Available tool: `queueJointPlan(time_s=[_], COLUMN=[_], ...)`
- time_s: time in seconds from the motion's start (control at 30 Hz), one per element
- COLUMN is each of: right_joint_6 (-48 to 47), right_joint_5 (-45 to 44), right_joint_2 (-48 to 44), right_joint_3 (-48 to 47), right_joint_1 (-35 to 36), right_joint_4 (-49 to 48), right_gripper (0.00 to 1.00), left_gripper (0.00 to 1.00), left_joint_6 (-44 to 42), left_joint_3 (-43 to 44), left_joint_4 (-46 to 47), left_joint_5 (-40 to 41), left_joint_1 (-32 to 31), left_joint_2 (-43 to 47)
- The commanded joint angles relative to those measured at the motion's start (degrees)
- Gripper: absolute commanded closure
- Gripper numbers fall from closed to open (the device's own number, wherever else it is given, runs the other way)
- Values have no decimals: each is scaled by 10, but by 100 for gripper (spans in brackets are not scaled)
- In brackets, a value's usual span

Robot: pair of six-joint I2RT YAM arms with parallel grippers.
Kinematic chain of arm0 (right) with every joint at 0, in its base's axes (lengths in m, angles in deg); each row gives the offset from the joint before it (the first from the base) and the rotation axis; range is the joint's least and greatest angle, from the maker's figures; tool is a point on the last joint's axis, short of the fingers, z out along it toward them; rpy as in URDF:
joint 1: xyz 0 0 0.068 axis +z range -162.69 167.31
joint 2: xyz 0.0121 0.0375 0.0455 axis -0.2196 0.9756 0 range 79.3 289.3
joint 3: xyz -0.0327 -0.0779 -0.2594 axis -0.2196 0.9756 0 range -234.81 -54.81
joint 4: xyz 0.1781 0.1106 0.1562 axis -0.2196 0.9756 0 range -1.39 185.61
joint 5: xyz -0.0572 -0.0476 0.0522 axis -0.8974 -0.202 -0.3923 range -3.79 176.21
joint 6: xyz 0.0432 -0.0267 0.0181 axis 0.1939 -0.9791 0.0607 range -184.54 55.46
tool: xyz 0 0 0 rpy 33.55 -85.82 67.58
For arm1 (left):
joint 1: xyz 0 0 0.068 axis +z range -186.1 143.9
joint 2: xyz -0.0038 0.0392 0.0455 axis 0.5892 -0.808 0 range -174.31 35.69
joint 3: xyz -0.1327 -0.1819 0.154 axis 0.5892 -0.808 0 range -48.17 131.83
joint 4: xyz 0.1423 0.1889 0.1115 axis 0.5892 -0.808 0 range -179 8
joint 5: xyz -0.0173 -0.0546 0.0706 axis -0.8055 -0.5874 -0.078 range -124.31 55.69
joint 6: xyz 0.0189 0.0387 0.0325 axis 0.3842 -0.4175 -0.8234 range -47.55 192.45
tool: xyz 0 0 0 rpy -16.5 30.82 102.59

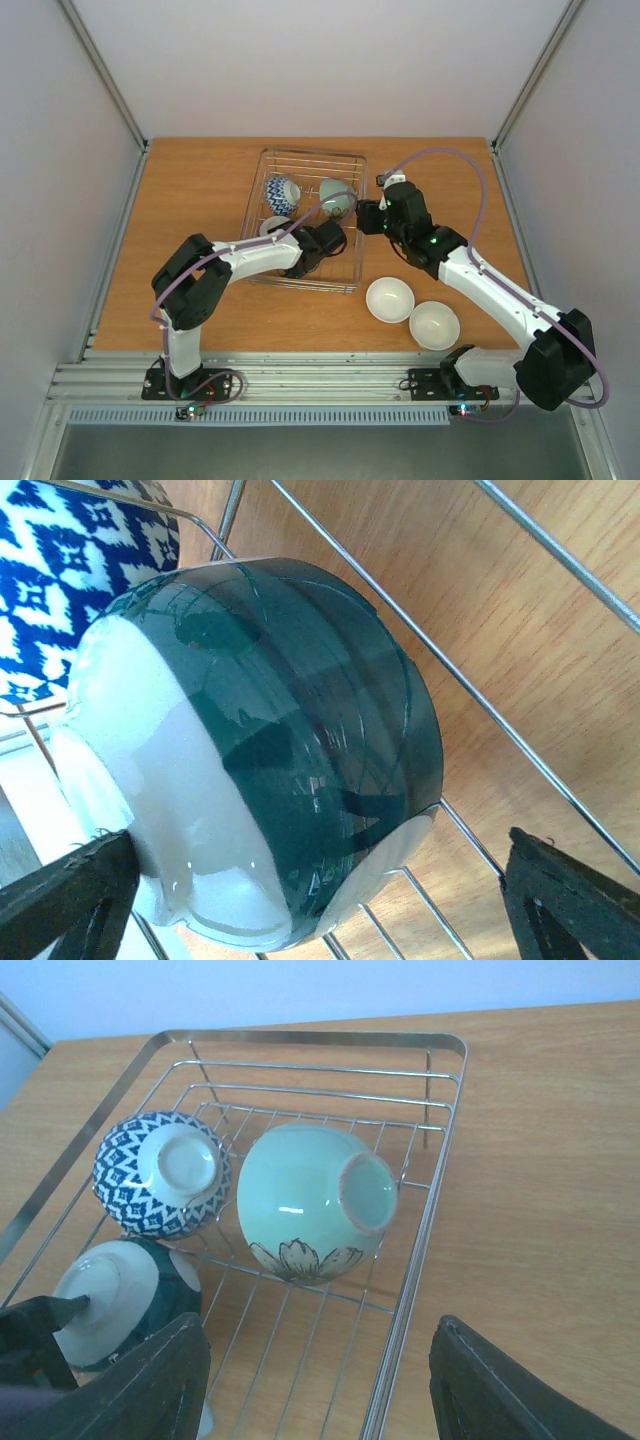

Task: Load the bowls into the dish rack

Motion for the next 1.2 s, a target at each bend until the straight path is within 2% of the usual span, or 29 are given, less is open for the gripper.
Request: queueJointPlan(time_s=[0.0,0.2,0.43,0.7,0.83,0.9,1.03,1.17], right_joint_6=[-3,-2,-1,-1,0,5,52,110], right_joint_5=[-12,-11,-11,17,6,-3,-81,-79], right_joint_2=[-16,-18,-37,-41,-42,-24,15,-15], right_joint_3=[4,0,-26,-52,-61,-85,-96,-29], right_joint_1=[-5,-5,-5,-6,-6,-5,0,-1], right_joint_4=[2,6,47,106,143,212,329,360], right_gripper=[40,40,40,40,40,40,43,43], left_gripper=[1,1,1,0,1,1,1,1], left_joint_6=[-6,-5,-9,-10,2,16,49,74], left_joint_3=[-27,-28,3,12,14,19,32,31], left_joint_4=[-14,-10,5,12,5,3,-3,-11], left_joint_5=[-184,-208,-290,-273,-291,-318,-415,-515], left_joint_1=[0,0,1,20,72,104,178,228], left_joint_2=[-42,-18,85,137,153,172,216,237])
